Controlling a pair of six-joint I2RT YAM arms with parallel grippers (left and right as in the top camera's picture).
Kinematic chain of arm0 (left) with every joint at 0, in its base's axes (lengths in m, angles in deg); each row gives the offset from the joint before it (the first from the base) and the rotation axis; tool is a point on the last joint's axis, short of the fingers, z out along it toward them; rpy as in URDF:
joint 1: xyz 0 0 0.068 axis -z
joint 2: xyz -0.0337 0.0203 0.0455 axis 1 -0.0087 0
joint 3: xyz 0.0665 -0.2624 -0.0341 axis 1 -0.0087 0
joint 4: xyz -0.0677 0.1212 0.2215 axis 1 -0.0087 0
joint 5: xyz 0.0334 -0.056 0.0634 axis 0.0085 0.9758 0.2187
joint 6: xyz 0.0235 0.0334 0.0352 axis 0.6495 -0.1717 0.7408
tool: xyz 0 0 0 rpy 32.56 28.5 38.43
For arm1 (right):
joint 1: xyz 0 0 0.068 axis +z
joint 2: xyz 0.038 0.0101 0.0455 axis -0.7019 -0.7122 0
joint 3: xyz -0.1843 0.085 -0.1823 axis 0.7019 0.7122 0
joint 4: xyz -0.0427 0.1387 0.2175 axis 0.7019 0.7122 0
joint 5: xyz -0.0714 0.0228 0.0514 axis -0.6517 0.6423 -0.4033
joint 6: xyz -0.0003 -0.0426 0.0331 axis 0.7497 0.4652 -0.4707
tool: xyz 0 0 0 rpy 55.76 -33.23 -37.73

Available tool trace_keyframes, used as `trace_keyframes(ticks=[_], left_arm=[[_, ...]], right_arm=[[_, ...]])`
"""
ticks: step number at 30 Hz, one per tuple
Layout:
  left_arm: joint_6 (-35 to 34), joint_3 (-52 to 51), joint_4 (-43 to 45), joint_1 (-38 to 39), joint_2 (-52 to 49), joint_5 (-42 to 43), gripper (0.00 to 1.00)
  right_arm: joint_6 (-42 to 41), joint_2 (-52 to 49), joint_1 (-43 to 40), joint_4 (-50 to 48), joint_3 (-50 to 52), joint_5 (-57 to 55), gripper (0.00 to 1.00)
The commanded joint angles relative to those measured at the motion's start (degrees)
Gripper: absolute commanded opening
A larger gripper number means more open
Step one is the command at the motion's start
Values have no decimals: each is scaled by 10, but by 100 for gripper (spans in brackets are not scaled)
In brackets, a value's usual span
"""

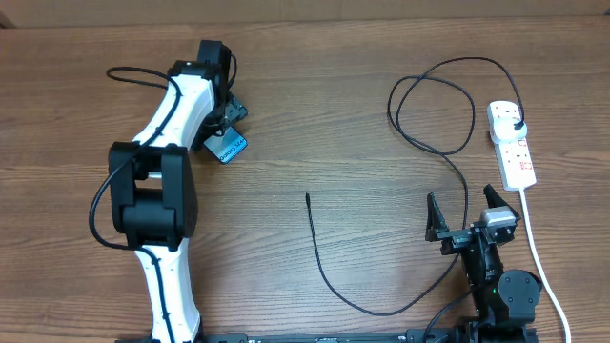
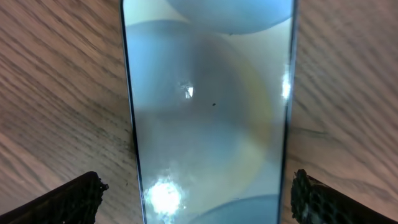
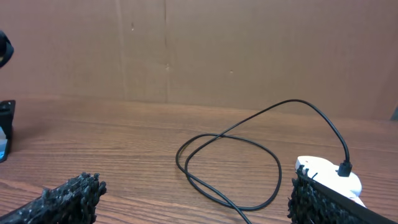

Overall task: Plug charger to phone and switch on socket
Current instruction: 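Lower the left gripper onto the phone, aligning with its long sides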

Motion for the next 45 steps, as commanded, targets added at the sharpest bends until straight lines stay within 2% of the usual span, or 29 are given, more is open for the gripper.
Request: trace_keyframes(ticks=[1, 45], left_arm=[[-19, 7, 3, 4, -15, -10, 100], [-34, 7, 0, -5, -23, 32, 100]], right_arm=[[1, 6, 5, -2, 6, -2, 100], [1, 6, 5, -2, 6, -2, 100]])
